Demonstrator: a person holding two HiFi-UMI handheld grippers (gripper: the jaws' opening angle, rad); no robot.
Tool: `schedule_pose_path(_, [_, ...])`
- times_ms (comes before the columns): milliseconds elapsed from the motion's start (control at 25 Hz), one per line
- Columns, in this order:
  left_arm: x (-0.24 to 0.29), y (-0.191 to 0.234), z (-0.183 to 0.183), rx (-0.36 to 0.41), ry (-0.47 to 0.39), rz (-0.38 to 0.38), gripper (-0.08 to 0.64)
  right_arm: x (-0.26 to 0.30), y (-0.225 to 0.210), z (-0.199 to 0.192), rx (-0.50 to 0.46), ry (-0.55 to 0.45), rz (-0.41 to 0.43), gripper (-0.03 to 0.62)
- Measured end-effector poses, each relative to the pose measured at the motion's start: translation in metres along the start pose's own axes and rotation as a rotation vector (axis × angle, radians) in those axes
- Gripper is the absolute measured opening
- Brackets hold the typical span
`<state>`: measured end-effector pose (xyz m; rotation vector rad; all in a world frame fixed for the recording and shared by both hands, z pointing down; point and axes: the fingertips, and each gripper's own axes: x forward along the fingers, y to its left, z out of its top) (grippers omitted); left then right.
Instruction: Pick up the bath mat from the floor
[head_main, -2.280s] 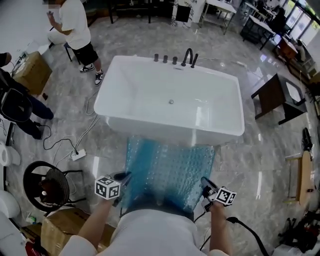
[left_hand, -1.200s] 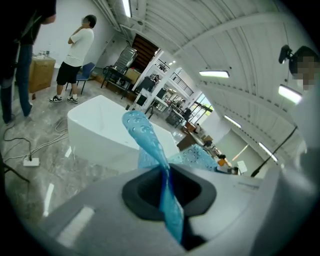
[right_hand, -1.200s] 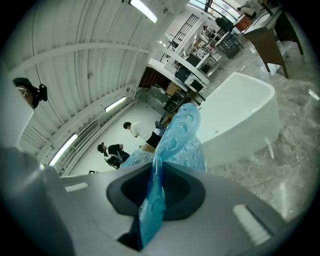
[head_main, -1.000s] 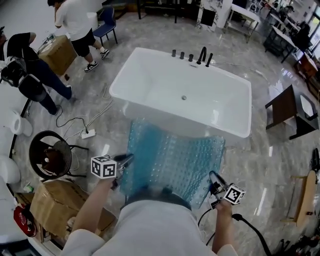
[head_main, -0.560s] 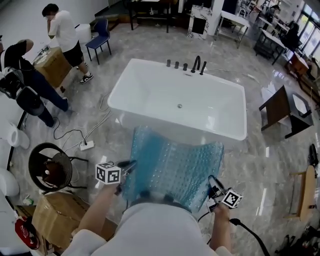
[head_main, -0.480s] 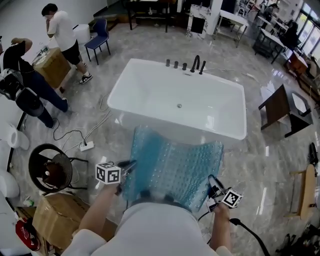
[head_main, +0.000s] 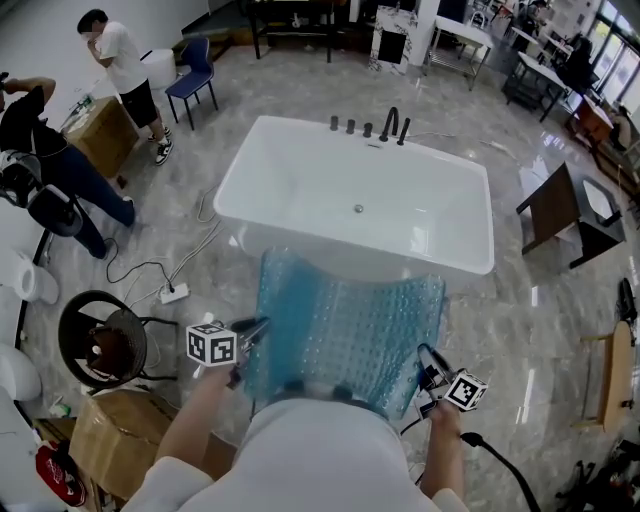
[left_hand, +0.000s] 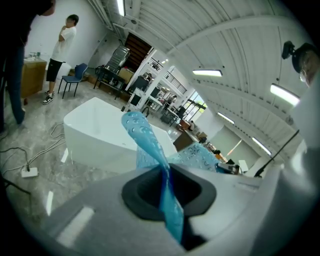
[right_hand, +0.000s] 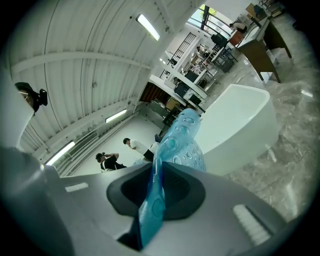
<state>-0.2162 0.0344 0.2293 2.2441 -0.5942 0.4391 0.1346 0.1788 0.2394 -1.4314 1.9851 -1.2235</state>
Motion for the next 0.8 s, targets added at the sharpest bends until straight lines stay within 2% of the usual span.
schedule_pose_path(200, [-0.002,0.0,0.001,0.003,-0.002,0.004,0.023,0.003,0.006,0.006,-0.003,-0.016,0.02,0.049])
schedule_pose_path(800, [-0.005,0.009,-0.004,-0.006,-0.003,0.023,0.021,0.001,-0.001,0.008,0.001,0.01,-0.013,0.049])
